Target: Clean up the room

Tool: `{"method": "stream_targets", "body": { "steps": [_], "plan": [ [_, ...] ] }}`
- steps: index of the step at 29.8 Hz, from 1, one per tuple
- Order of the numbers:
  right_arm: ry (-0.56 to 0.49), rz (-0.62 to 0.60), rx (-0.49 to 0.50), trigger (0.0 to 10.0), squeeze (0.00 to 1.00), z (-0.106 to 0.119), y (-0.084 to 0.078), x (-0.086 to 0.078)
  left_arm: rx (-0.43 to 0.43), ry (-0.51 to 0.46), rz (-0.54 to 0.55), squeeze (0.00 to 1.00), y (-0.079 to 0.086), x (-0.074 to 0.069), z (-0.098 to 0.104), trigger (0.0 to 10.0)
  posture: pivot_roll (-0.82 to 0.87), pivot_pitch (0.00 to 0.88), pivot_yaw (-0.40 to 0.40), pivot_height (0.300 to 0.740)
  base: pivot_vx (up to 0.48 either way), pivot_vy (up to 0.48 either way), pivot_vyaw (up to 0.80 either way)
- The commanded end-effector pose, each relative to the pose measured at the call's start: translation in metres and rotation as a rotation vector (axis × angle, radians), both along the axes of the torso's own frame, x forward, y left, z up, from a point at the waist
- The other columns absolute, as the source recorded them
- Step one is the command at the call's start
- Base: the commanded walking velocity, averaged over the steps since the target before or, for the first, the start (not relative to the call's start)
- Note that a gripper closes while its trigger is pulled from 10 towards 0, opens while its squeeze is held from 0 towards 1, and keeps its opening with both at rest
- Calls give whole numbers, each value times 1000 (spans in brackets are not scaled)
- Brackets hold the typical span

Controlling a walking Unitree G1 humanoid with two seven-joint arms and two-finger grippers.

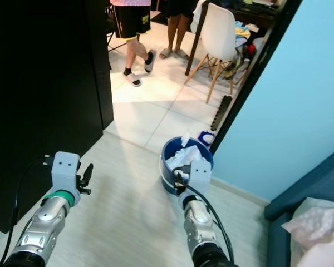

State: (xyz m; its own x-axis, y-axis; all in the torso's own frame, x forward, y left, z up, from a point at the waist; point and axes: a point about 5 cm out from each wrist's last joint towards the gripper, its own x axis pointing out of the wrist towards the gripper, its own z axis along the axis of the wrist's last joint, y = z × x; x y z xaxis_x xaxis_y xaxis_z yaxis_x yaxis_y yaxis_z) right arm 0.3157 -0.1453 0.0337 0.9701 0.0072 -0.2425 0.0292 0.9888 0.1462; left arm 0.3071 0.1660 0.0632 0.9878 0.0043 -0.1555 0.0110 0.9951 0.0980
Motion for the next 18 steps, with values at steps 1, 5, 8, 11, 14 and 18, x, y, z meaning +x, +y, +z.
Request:
{"method": "stream_targets", "body": {
  "steps": [1,5,8,11,14,18],
  "plan": [
    [28,-6,0,10000,0,-4,-1,-2,7,23,1,0,-1,-3,-6,10000,69,0,-17,740,0,0,0],
    [25,-5,-3,10000,0,-4,-1,-2,11,23,4,0,0,-3,-6,10000,71,0,-16,740,0,0,-800],
    [27,-2,-7,10000,0,-5,-1,-2,13,25,6,0,-1,-3,-7,10000,74,0,-16,740,0,0,-800],
    [33,1,-14,10000,0,-6,-1,-4,14,27,8,0,-3,-3,-8,10000,75,0,-16,740,0,0,-800],
    [52,1,-26,10000,0,-10,-1,-6,11,32,6,0,-7,-1,-10,10000,73,0,-23,740,0,0,-800],
    [71,18,-49,10000,0,-14,0,-9,20,48,-21,0,-15,0,-16,10000,66,0,-36,740,0,0,-800]
  ]
}}
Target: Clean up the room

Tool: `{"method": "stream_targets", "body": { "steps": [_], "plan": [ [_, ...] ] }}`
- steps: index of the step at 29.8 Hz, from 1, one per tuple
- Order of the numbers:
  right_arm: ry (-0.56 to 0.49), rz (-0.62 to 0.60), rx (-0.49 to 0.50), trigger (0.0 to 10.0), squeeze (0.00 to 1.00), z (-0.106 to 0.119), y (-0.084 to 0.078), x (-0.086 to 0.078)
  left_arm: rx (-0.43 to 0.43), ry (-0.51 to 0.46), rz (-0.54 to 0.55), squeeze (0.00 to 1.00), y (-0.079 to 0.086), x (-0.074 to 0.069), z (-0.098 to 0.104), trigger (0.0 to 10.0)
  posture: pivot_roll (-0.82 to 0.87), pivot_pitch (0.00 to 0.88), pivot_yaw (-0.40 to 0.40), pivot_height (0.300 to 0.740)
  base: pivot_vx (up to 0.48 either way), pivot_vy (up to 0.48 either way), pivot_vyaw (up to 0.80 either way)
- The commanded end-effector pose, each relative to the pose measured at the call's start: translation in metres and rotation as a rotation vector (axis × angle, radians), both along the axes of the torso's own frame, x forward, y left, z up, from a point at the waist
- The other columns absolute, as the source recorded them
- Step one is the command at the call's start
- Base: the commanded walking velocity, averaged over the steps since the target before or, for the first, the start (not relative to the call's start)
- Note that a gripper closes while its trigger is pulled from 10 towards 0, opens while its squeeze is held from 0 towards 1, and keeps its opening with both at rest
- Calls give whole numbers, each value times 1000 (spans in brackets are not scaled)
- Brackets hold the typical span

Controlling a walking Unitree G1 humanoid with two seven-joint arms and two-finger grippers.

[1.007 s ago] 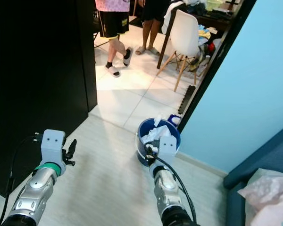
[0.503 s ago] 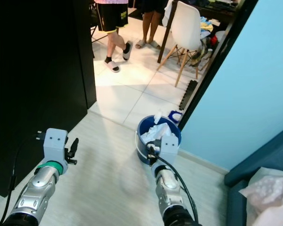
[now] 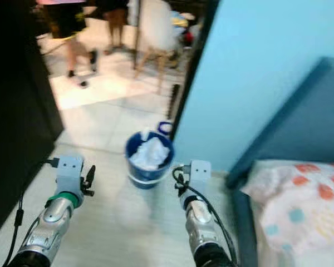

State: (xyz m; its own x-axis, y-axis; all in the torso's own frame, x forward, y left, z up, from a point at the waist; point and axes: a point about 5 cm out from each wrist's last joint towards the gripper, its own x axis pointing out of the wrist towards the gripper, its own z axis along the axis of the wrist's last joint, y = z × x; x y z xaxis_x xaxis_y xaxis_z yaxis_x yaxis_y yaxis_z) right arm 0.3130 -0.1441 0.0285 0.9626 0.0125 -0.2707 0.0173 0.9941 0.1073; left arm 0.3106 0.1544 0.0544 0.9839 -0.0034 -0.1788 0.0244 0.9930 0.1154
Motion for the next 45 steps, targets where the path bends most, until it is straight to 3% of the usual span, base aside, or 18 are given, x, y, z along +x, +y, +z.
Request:
{"method": "stream_targets", "body": {
  "steps": [1,6,8,18,23,30,38,45],
  "plan": [
    [45,5,-18,10000,0,-9,-1,-6,4,33,-20,0,-5,-4,-10,10000,61,0,-41,740,0,0,-800],
    [57,-8,-31,10000,0,-10,-8,-6,-2,57,-2,0,-7,-6,-14,10000,76,0,-65,740,0,0,-800],
    [70,-28,-29,10000,0,-12,-14,-7,30,55,13,0,-4,-3,-11,10000,81,0,-67,740,0,0,-800],
    [24,-67,-67,10000,0,-6,-13,-5,68,66,81,0,20,-3,-13,10000,78,0,-35,740,0,0,-800],
    [74,-123,-101,10000,0,-16,-34,-14,80,141,126,0,34,-16,-30,10000,75,0,-25,740,0,0,-800],
    [151,-147,-118,10000,0,-30,-43,-25,68,130,106,0,28,-18,-30,10000,92,0,-28,740,0,0,-800],
    [159,-180,-91,10000,0,-34,-33,-29,63,133,95,0,24,-18,-32,10000,66,0,-22,740,0,0,-800],
    [153,-149,-93,10000,0,-32,-29,-26,75,97,53,0,13,-9,-23,10000,103,0,0,740,0,0,-800]
  ]
}}
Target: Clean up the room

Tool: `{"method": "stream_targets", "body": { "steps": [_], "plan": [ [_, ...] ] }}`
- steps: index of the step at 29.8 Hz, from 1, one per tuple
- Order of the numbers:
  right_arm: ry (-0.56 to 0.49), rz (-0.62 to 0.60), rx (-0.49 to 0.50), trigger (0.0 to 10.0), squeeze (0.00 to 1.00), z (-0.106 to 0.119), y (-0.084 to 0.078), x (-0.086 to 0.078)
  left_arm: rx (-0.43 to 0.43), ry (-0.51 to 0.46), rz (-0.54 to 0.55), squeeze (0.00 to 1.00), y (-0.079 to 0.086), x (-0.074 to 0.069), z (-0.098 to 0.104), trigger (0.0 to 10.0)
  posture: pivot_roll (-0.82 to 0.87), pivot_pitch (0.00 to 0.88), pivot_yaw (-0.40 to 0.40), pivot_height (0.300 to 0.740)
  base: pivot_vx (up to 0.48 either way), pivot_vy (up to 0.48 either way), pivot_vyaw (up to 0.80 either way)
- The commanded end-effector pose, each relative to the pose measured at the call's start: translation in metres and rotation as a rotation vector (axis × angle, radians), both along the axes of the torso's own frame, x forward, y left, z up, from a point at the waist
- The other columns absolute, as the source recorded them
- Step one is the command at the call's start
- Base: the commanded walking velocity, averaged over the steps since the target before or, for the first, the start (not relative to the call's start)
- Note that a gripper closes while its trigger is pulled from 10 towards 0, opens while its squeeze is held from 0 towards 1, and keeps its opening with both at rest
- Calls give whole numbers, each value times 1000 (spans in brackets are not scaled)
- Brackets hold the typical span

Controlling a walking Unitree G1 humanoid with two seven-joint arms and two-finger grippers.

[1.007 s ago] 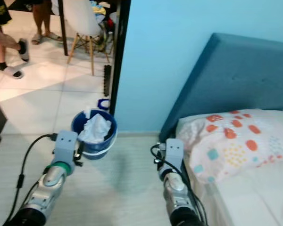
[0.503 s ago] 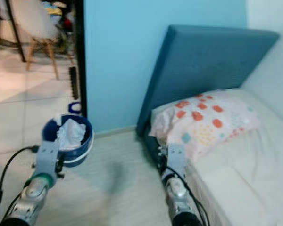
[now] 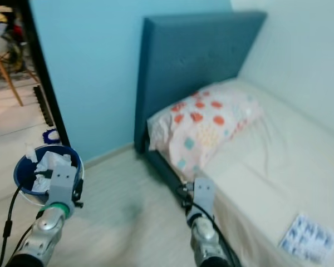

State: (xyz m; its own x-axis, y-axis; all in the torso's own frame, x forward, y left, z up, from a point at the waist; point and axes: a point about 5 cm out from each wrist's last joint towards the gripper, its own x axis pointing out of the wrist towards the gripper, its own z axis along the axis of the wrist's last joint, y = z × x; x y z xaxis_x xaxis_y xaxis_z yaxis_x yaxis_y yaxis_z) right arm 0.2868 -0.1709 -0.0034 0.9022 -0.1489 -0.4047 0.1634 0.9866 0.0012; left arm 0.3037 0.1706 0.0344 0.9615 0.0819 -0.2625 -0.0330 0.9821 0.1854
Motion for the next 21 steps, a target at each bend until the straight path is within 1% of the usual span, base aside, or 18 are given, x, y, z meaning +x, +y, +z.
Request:
{"method": "stream_targets", "body": {
  "steps": [1,5,7,8,9,10,11,13,15,17,21],
  "plan": [
    [-1,-16,2,10000,0,1,-2,1,8,1,-30,0,-3,-2,-1,10000,103,0,0,740,0,0,-800],
    [-4,-37,33,10000,0,1,8,2,52,10,-50,0,6,-4,0,10000,130,0,38,740,0,0,-800],
    [-4,-37,33,10000,0,1,8,2,52,10,-50,0,6,-4,0,10000,130,0,38,740,0,0,-800],
    [-2,-43,57,10000,0,-1,16,0,66,3,-56,0,12,-2,3,10000,155,0,59,740,0,0,-800],
    [-2,-43,57,10000,0,-1,16,0,66,3,-56,0,12,-2,3,10000,155,0,59,740,0,0,-800],
    [-1,-44,75,10000,0,-2,23,0,74,-4,-58,0,18,0,7,10000,180,0,84,740,0,0,-800],
    [0,-45,87,10000,0,-3,28,-1,79,-9,-59,0,21,1,10,10000,180,0,84,740,0,0,-800],
    [0,-45,87,10000,0,-3,28,-1,79,-9,-59,0,21,1,10,10000,180,0,84,740,0,0,-800],
    [0,-52,119,10000,0,-3,38,-2,108,-16,-74,0,30,4,17,10000,208,0,137,740,0,0,-800],
    [0,-58,135,10000,0,-3,45,-2,129,-18,-89,0,36,6,21,10000,204,0,146,740,0,0,-800],
    [-9,-62,137,10000,0,-1,46,0,128,-18,-86,0,38,8,23,10000,197,0,142,740,0,0,-800]
  ]
}}
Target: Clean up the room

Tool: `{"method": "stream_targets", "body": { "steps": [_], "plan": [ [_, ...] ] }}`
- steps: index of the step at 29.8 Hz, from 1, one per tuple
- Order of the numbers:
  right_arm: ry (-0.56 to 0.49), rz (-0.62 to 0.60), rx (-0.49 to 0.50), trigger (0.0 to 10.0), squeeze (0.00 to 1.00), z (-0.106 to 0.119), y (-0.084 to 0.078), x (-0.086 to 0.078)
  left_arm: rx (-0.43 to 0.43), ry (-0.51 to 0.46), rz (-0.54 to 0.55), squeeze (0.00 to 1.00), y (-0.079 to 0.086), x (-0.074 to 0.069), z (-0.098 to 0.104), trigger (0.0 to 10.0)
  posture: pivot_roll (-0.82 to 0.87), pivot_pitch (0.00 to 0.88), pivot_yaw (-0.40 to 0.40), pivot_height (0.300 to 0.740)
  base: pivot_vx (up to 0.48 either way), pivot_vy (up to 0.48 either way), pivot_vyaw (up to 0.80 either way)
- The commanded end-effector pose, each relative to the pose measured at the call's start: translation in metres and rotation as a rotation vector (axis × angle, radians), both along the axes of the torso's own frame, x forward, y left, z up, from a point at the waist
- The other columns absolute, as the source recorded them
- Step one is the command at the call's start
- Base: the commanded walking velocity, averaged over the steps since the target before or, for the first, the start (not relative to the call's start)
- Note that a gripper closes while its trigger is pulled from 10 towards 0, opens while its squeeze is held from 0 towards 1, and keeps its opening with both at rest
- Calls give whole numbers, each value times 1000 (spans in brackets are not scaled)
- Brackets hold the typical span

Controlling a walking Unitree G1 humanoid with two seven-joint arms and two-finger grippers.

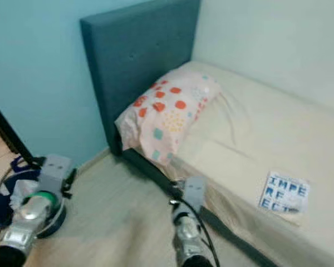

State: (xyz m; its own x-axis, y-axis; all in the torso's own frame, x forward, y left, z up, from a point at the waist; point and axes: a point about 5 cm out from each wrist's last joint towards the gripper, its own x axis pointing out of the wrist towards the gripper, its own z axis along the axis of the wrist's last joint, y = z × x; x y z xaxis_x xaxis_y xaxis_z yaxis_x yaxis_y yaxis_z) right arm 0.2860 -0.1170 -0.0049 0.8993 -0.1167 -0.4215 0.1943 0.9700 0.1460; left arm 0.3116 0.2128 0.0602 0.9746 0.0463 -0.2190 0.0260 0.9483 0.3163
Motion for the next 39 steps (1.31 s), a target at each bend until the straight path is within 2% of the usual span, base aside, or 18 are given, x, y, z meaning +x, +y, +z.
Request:
{"method": "stream_targets", "body": {
  "steps": [1,4,12,17,21,29,39],
  "plan": [
    [-4,-31,-10,10000,0,1,-8,1,-7,19,-15,0,-4,0,-3,10000,197,0,142,740,0,0,-800],
    [-10,-25,-25,10000,0,2,-11,2,-39,15,15,0,-4,1,-4,10000,186,0,121,740,0,0,-800],
    [-43,-53,-100,10000,0,8,-41,7,-155,34,52,0,-16,-3,-14,10000,121,0,95,740,0,0,-800],
    [-69,-78,-108,10000,0,12,-51,9,-150,28,42,0,-24,-3,-16,10000,110,0,66,740,0,0,-800],
    [-101,-49,-108,10000,0,17,-50,12,-168,7,53,0,-29,-1,-13,10000,109,0,53,740,0,0,-800],
    [-111,-42,-112,10000,0,20,-48,16,-159,2,77,0,-29,-2,-14,10000,90,0,24,740,0,0,-800],
    [-118,-30,-108,10000,0,25,-47,21,-162,-9,84,0,-32,-1,-13,10000,84,0,22,740,0,0,-800]
  ]
}}
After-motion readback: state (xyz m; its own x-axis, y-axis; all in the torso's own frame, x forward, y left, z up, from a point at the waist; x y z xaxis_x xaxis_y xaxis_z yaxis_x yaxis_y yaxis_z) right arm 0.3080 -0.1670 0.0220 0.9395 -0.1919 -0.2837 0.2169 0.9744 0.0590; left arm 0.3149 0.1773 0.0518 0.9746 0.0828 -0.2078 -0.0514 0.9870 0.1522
